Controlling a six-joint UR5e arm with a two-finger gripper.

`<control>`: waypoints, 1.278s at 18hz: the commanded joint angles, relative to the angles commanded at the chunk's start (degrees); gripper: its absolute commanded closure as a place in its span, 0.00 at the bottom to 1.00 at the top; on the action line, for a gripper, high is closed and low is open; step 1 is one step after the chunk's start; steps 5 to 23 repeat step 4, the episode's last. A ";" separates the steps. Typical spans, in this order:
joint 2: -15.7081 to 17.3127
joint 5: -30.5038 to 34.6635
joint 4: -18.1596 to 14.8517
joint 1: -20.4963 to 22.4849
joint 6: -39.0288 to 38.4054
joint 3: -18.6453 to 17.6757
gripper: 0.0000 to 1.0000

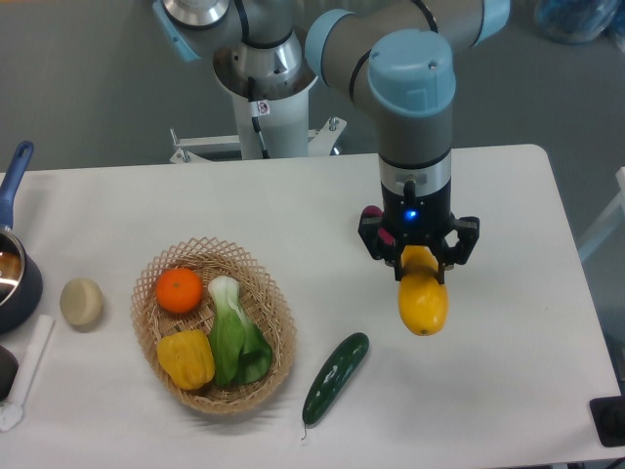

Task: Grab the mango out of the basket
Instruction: 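Lift the held mango up and out of the basket, away from it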

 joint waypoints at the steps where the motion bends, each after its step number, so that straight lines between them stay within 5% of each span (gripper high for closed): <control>1: 0.00 0.00 0.00 0.00 0.00 0.00 0.52; 23: 0.09 -0.44 0.00 0.09 0.00 0.00 0.52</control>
